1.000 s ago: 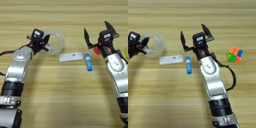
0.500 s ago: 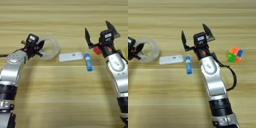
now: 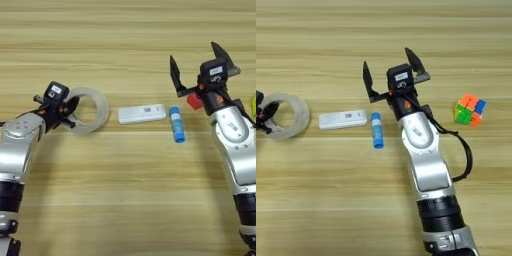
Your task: Move the objects on the table
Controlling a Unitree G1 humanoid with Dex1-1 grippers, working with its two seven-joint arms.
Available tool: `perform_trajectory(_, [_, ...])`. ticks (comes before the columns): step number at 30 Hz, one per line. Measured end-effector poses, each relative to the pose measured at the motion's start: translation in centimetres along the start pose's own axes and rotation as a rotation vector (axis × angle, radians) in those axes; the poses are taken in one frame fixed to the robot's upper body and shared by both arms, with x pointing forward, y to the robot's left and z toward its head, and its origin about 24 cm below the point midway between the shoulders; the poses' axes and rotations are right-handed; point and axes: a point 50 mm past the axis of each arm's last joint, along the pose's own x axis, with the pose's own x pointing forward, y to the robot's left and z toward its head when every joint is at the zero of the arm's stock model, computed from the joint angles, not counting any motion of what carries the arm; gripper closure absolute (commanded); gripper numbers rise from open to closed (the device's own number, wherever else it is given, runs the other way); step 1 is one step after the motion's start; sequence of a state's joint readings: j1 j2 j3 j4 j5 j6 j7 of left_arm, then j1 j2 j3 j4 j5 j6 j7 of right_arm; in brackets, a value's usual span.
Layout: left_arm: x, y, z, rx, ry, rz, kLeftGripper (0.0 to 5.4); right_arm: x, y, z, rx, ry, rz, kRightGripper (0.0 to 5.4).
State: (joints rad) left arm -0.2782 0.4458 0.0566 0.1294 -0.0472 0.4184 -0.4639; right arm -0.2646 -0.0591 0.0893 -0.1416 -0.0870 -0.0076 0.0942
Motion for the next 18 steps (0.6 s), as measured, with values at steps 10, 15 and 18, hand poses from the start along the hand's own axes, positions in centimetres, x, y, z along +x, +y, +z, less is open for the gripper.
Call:
perform_trajectory(10, [-0.37, 0.44, -0.34, 0.004, 0.014, 0.007, 4.26, 0.03, 0.2, 0.02, 0.007, 0.0, 0.002, 0.0])
perform_trajectory(15, [-0.56, 0.85, -0.41, 0.009, 0.042, -0.01, 4.26, 0.07, 0.46, 0.06, 0.015, -0.002, 0.006, 0.0])
perform_trajectory(18, [-0.41, 1.01, -0.3, 0.004, 0.059, -0.022, 4.26, 0.09, 0.61, 0.07, 0.018, -0.002, 0.01, 0.0])
